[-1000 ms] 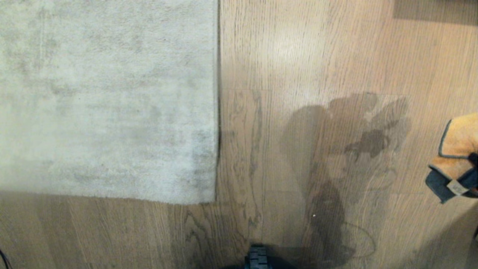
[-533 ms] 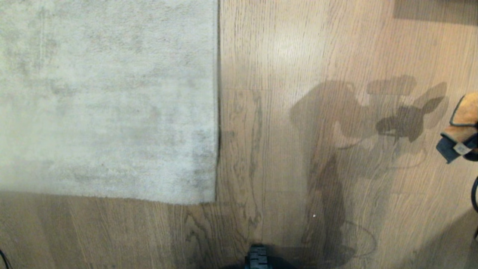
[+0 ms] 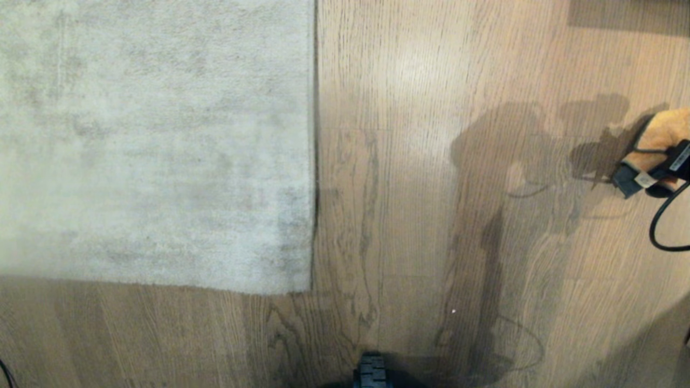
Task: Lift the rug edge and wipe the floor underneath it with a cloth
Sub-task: Put down the rag
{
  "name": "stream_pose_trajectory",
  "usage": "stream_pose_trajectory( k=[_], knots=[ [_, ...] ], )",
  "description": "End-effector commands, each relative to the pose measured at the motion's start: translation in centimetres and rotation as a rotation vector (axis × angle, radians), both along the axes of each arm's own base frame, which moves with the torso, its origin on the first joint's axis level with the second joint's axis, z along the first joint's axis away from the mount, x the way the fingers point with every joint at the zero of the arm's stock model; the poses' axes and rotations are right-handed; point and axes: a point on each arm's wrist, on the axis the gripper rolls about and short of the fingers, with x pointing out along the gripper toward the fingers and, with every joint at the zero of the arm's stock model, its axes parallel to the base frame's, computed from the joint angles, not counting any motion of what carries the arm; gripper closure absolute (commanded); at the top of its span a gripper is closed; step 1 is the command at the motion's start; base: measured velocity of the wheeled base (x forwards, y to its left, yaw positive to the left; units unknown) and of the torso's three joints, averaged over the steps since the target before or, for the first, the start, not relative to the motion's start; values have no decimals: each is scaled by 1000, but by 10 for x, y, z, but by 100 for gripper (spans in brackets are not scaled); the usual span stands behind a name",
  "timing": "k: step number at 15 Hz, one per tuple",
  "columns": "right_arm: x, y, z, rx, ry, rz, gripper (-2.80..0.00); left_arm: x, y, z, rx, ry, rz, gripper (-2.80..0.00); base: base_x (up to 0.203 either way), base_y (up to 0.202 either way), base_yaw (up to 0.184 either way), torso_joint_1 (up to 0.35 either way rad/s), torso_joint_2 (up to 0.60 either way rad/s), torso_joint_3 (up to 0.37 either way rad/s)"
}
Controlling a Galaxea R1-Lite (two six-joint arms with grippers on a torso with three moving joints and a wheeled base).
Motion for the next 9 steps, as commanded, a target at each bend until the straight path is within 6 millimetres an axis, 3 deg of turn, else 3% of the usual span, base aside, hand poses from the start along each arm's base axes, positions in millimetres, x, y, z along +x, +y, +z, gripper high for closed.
stream_pose_trajectory(
  k=[1,9],
  knots=[
    [9,-8,-6,9,9,-11,0,0,0,0,0,-2,0,0,0,0,0,0,0,0],
    [15,-23,-15,17,27,-13,0,0,0,0,0,-2,0,0,0,0,0,0,0,0]
  ],
)
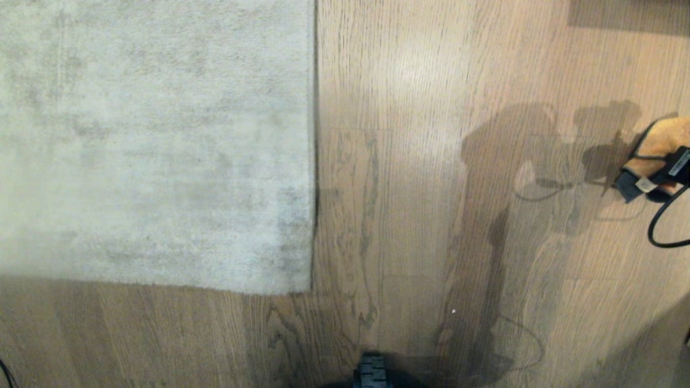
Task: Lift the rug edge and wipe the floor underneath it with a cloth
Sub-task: Put down the rag
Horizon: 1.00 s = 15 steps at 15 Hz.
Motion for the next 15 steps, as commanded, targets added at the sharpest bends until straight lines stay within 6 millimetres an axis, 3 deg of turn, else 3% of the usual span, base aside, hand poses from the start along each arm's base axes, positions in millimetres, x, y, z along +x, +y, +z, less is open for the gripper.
stream_pose_trajectory(
  k=[1,12,13,14,15],
  knots=[
    [4,-3,-2,1,0,-1,0,0,0,0,0,0,0,0,0,0,0,0,0,0],
    [9,-4,-7,10,15,3,0,0,0,0,0,0,0,0,0,0,0,0,0,0],
    [9,-4,-7,10,15,3,-185,0,0,0,0,-1,0,0,0,0,0,0,0,0],
    [8,-5,-7,9,16,0,-280,0,0,0,0,0,0,0,0,0,0,0,0,0],
    [8,-5,-7,9,17,-1,-280,0,0,0,0,-1,0,0,0,0,0,0,0,0]
  ],
)
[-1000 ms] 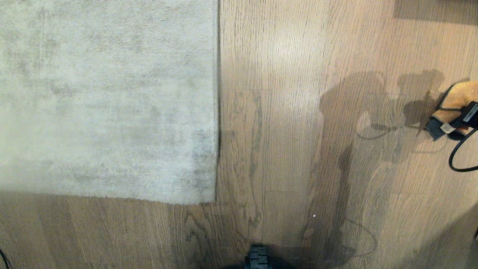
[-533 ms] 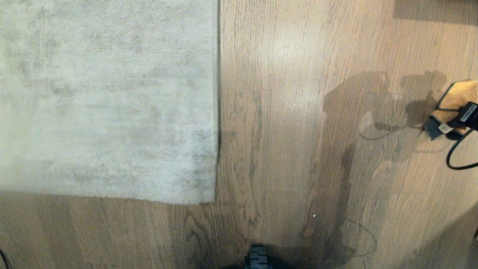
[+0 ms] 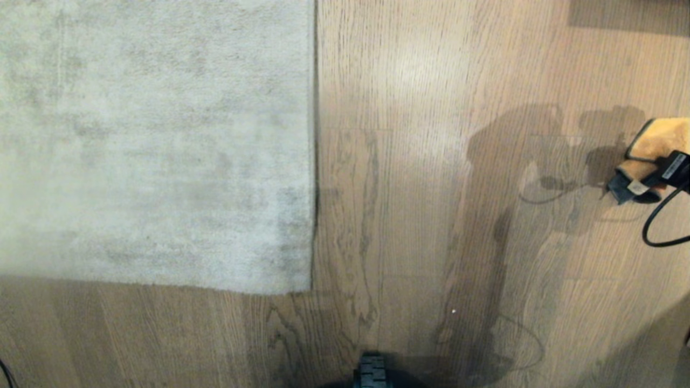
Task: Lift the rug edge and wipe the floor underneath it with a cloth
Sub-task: Put down the rag
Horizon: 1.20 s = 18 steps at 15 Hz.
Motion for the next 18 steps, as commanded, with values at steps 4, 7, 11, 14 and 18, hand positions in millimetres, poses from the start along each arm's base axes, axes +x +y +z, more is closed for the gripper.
stream_pose_trajectory(
  k=[4,7,11,14,18],
  knots=[
    [-5,2,3,-4,-8,-4,-280,0,0,0,0,0,-1,0,0,0,0,0,0,0],
    [-15,7,5,-4,-8,-3,-280,0,0,0,0,-1,1,0,0,0,0,0,0,0],
    [-30,14,9,-10,-18,-2,-280,0,0,0,0,-1,1,0,0,0,0,0,0,0],
    [-44,20,14,-17,-33,-4,-280,0,0,0,0,-1,1,0,0,0,0,0,0,0],
    [-72,35,13,-24,-34,-1,-280,0,0,0,0,-1,1,0,0,0,0,0,0,0]
  ],
)
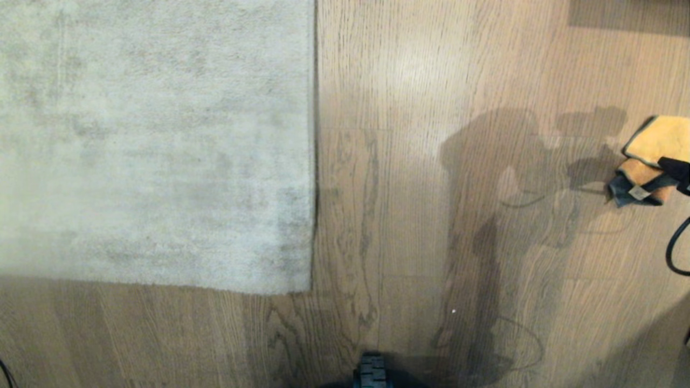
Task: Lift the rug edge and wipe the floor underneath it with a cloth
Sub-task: Put down the rag
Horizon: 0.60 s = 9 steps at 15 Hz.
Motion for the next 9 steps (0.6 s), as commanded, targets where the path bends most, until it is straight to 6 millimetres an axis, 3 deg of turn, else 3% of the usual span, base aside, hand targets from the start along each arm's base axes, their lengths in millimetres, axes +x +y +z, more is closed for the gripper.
stream_pose_trajectory(
  k=[1,9],
  knots=[
    [-24,12,6,-17,-30,3,-280,0,0,0,0,-1,0,0,0,0,0,0,0,0],
    [-100,50,-10,-93,-46,46,-280,0,0,0,0,-1,0,0,0,0,0,0,0,0]
  ],
)
